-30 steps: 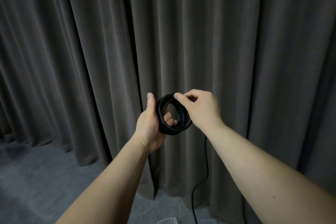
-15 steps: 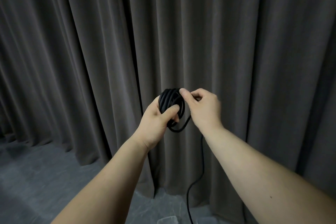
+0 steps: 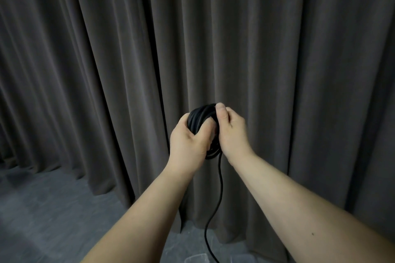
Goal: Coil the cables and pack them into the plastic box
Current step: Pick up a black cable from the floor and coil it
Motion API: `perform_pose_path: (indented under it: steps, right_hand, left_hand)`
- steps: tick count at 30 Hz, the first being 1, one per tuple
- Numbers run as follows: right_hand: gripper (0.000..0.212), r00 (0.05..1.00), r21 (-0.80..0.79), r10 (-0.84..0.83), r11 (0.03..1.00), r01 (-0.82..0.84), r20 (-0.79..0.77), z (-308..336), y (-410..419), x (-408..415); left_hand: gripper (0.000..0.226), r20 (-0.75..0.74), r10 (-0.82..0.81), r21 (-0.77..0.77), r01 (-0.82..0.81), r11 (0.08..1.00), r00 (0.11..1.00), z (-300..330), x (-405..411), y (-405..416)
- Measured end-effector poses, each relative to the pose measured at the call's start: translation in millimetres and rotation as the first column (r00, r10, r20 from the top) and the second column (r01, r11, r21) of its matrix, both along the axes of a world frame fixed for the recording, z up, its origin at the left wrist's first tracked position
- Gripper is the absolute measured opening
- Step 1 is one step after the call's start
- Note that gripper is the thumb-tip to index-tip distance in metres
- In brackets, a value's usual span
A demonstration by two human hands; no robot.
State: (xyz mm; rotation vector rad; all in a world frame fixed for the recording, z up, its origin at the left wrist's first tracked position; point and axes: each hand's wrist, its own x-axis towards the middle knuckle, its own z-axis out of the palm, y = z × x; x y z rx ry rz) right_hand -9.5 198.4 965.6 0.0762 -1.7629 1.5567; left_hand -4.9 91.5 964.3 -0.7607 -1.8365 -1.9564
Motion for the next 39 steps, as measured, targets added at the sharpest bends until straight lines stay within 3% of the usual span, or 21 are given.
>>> perform_pose_path:
  steps: [3,11,15,18,20,23,28,31,36,39]
  right_hand:
    - [0.043,0.998,0.038,-0.055,0.998,0.057,-0.033,-0.9,0.8,3.5]
    - [0.052,0.996,0.111,-0.085,0.99,0.082,0.021,1.0,6.1,6.9]
    - [0.025,0.985,0.263,-0.162,0.95,0.171,-0.054,-3.9,5.8,3.4]
    - [0.051,0.963,0.549,-0.148,0.797,0.251,-0.225,-8.7,9.6,12.8]
    - [0.077,0.987,0.738,-0.101,0.656,0.161,-0.125,-9.1,11.3,21.3]
    - [0.115,0.992,0.841,-0.096,0.541,-0.02,0.085,-8.1,12.6,24.8]
    - [0.129,0.981,0.79,-0.108,0.61,-0.061,0.159,-3.5,3.4,23.9]
    - [0.129,0.977,0.762,-0.082,0.64,-0.101,0.198,-2.4,2.4,25.8]
    - [0.123,0.97,0.635,-0.005,0.757,-0.156,0.244,-2.0,4.5,23.5]
    - [0.126,0.964,0.619,0.0,0.767,-0.171,0.266,-3.1,4.4,21.0]
  left_hand:
    - [0.039,-0.018,0.084,-0.002,-0.084,0.996,0.996,-2.1,-1.8,-0.6]
    - [0.023,-0.058,-0.047,0.036,0.049,0.998,0.997,1.6,0.0,-11.4]
    - [0.022,-0.006,-0.021,0.084,0.021,0.996,1.0,0.3,-6.2,-16.8]
    - [0.023,0.023,0.01,0.138,-0.013,0.99,1.0,1.5,-12.3,-21.5]
    - [0.022,0.043,0.016,0.166,-0.023,0.986,0.999,3.1,-14.7,-24.6]
    - [0.02,0.046,0.012,0.182,-0.02,0.983,0.999,4.6,-16.8,-26.7]
    - [0.022,0.083,-0.09,0.219,0.07,0.973,0.992,2.4,-14.3,-24.3]
    - [0.018,0.09,-0.158,0.229,0.133,0.964,0.983,-0.3,-15.5,-26.9]
    - [0.032,0.037,-0.243,0.167,0.233,0.958,0.969,-4.4,-15.3,-29.2]
    - [0.032,0.03,-0.219,0.14,0.213,0.967,0.975,-4.2,-14.4,-26.2]
